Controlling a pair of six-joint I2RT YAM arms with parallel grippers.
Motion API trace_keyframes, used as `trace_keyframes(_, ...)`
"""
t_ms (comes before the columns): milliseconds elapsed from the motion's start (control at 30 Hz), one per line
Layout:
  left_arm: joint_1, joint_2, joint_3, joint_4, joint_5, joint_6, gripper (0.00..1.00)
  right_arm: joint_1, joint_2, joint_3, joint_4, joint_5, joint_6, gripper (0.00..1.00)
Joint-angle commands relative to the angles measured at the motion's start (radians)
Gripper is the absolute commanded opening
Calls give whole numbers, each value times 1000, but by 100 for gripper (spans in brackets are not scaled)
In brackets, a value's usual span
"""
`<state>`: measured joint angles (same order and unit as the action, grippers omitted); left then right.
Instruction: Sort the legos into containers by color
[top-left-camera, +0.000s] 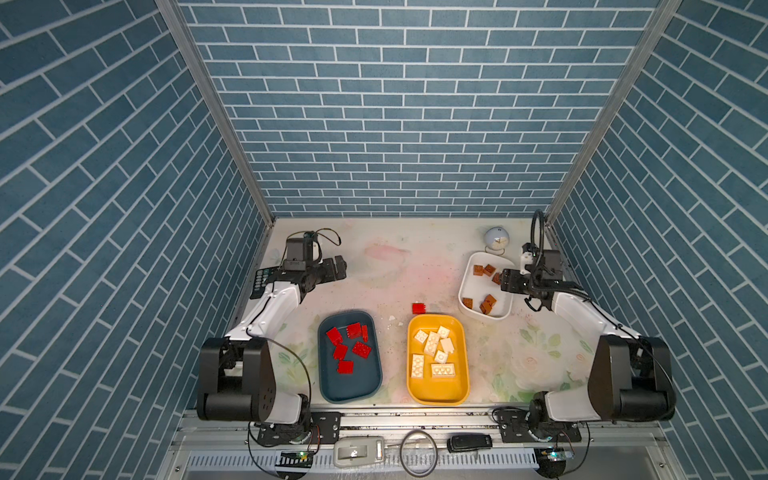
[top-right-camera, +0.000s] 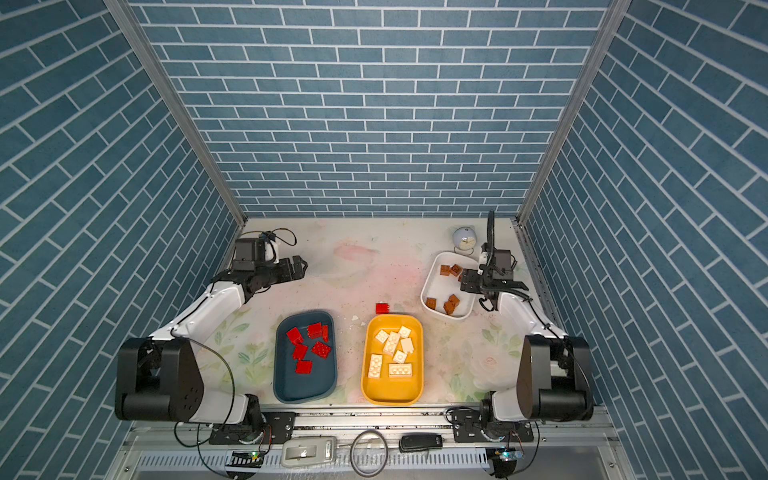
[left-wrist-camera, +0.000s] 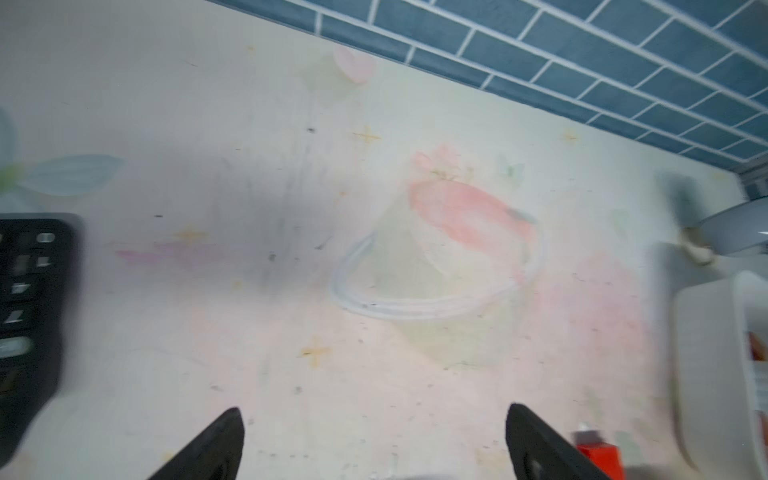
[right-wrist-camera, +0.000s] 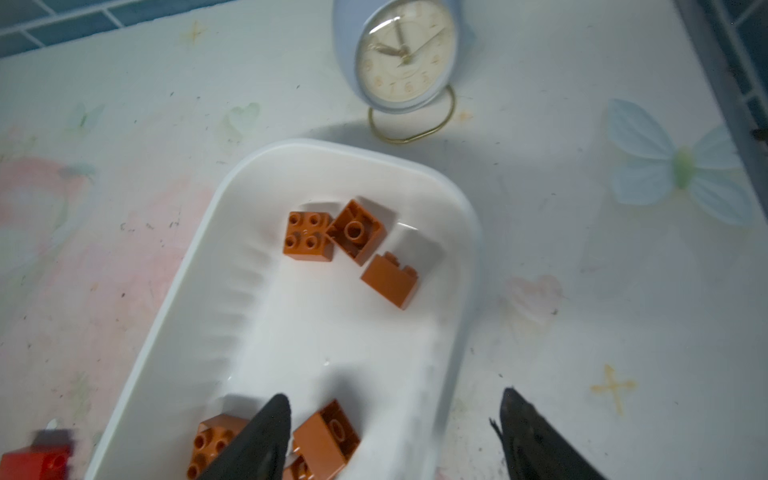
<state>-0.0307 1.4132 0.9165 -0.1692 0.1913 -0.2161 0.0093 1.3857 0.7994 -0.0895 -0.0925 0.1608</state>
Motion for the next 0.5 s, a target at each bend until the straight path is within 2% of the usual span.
trace_keyframes(0, 9, -16, -103, 190, -198, 118, 99, -23, -33, -143, 300, 127, 0, 82)
trace_keyframes(133, 9, 38, -164, 355, -298, 167, 100, -44, -9, -298, 575, 284, -71, 92)
trace_keyframes(167, 9, 56, -148, 341, -323, 186, 100, -54, 9, -322, 650, 282, -79, 94)
trace_keyframes(200, 9, 73, -141, 356, -345, 201, 100, -70, 31, -310, 641, 272, -66, 96)
trace_keyframes(267, 9, 91, -140, 388, -364, 222, 99, -83, 66, -264, 587, 216, -62, 94)
trace_keyframes(333, 7, 113, -131, 373, -408, 215, 99, -84, 44, -301, 639, 169, -75, 94)
trace_keyframes(467, 6, 88, -212, 480, -418, 214, 100, -92, -7, -377, 734, 126, -90, 95)
